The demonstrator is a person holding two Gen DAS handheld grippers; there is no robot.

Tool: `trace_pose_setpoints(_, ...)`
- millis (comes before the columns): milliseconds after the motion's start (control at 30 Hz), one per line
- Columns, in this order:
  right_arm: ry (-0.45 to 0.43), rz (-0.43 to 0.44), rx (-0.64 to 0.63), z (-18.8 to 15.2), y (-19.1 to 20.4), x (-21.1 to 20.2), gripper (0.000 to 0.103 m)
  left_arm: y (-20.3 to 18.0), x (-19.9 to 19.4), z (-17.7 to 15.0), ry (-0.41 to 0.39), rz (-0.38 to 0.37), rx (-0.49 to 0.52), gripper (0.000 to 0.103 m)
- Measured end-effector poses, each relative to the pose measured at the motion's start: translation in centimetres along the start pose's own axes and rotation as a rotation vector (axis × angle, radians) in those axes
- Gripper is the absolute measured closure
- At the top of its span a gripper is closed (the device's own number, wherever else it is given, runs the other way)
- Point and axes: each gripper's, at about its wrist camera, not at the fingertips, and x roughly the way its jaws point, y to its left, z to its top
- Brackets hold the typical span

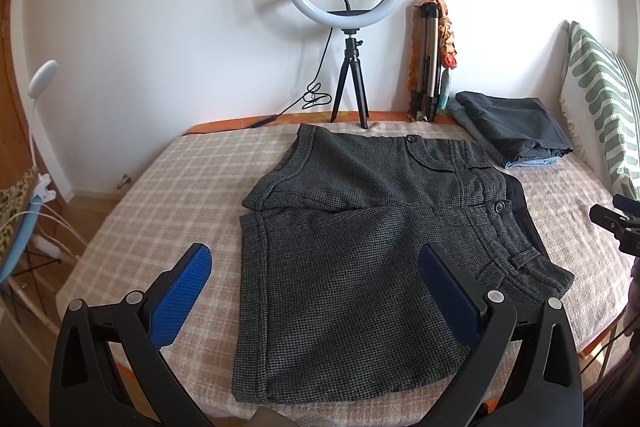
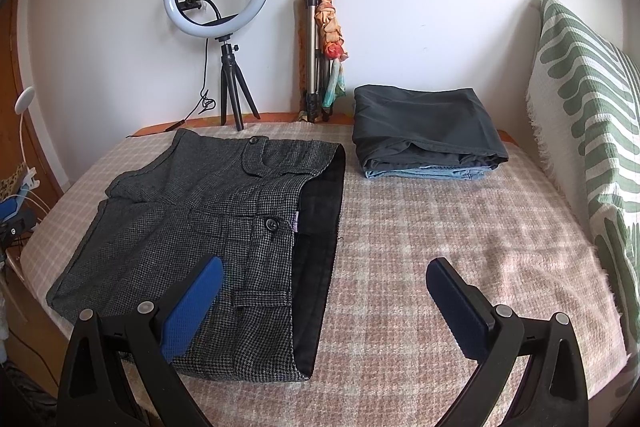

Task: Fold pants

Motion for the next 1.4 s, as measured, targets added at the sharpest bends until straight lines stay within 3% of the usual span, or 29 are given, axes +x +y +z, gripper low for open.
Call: trace_pose_setpoints(1400, -0.001, 0.010, -0.001, 0.3, 0.2, 0.1, 0.000, 0.4, 1.3, -0.1, 0.036, -0.004, -0.020, 0.000)
